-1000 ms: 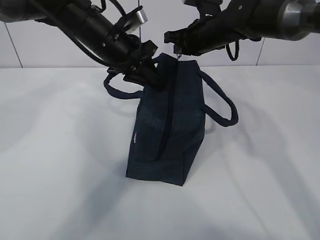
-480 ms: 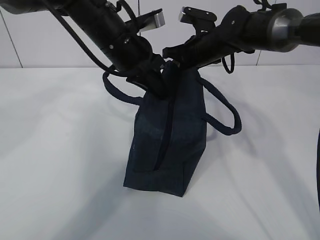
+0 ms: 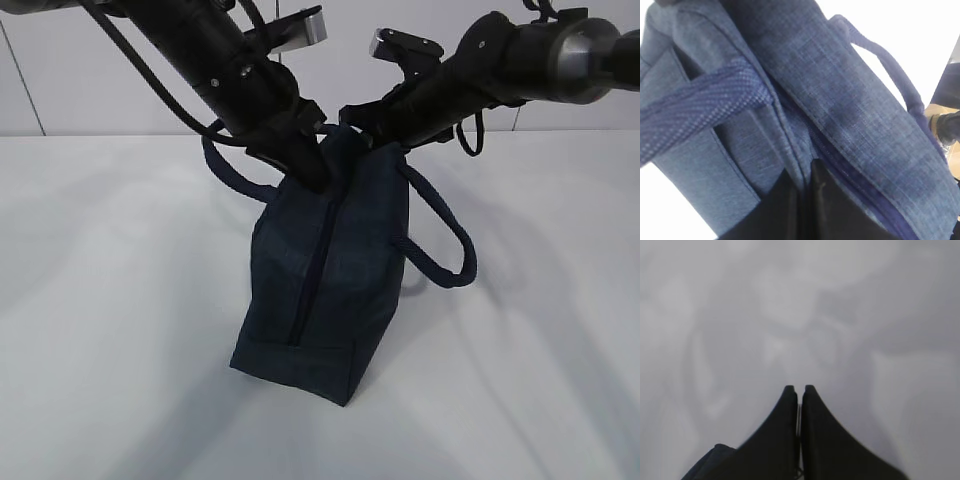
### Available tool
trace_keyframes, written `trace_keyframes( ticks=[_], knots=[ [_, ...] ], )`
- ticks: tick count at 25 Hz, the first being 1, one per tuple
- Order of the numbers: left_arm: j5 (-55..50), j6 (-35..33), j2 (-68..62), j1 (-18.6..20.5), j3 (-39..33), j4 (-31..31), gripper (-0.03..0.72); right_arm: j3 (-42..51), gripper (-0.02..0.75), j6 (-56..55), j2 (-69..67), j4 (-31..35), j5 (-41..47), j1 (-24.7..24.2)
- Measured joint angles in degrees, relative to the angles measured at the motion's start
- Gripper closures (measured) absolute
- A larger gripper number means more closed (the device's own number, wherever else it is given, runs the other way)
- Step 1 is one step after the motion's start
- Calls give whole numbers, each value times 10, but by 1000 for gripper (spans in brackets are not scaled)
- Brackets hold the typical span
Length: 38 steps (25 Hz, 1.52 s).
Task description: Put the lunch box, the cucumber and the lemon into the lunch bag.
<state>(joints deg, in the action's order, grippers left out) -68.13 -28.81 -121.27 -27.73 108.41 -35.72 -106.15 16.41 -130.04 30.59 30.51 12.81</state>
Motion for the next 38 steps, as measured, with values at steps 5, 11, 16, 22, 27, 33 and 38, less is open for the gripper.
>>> trace_keyframes(
  ticks=[5, 11, 16, 22, 27, 33, 38],
  knots=[
    [-3, -1, 3, 0, 0, 0, 697, 0, 738, 0, -4, 2, 17, -2],
    [-11, 2, 8, 0, -1, 11, 697, -2, 738, 0, -7, 12, 32, -2],
    [-13, 29, 8, 0, -1, 26, 685, -14, 738, 0, -7, 20, 44, -3],
    [-17, 80, 8, 0, 11, 38, 468, -22, 738, 0, -7, 18, 55, -6],
    [-20, 139, 8, 0, 60, 62, 347, -22, 738, 0, -7, 18, 57, -6],
    [-25, 167, 8, 0, 93, 62, 329, -22, 738, 0, -7, 18, 61, -6],
    [-27, 168, 8, 10, 93, 63, 325, -22, 738, 0, -7, 18, 63, -6]
  ],
)
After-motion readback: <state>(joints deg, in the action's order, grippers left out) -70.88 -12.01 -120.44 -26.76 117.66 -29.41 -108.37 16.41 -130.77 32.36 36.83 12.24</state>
